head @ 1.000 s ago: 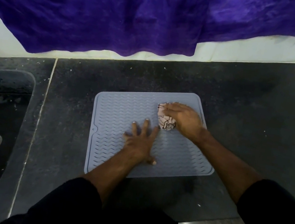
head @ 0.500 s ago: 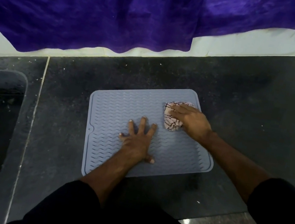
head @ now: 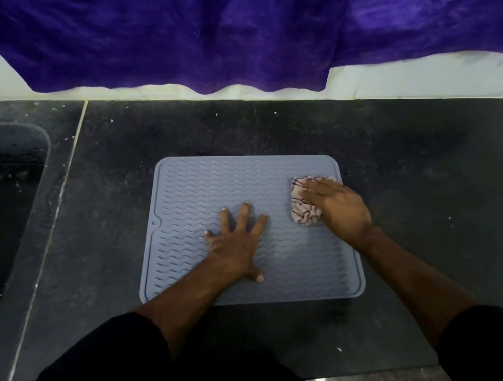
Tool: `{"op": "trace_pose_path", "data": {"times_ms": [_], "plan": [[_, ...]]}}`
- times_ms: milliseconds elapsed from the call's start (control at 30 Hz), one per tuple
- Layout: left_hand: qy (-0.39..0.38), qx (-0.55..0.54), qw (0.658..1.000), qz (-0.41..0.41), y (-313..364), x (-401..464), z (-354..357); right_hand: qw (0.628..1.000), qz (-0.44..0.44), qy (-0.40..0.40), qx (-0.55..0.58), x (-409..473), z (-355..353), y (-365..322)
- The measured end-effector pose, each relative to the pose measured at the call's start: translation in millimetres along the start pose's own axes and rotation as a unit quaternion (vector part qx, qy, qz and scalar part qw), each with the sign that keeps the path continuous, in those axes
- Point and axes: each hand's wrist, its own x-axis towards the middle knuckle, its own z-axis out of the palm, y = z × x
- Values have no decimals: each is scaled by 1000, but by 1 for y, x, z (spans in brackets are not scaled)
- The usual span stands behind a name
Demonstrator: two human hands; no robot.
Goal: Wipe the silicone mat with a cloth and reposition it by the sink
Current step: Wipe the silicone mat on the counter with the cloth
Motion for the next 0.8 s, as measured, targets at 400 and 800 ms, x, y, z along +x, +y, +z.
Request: {"op": "trace_pose_path", "data": {"times_ms": [400, 800], "plan": [[9, -16, 1000, 6, -1, -1, 2, 1000, 11, -2, -11, -7, -4, 13], [5, -10, 1000, 0, -2, 3, 5, 999, 31, -2, 27, -2, -6, 18]]}}
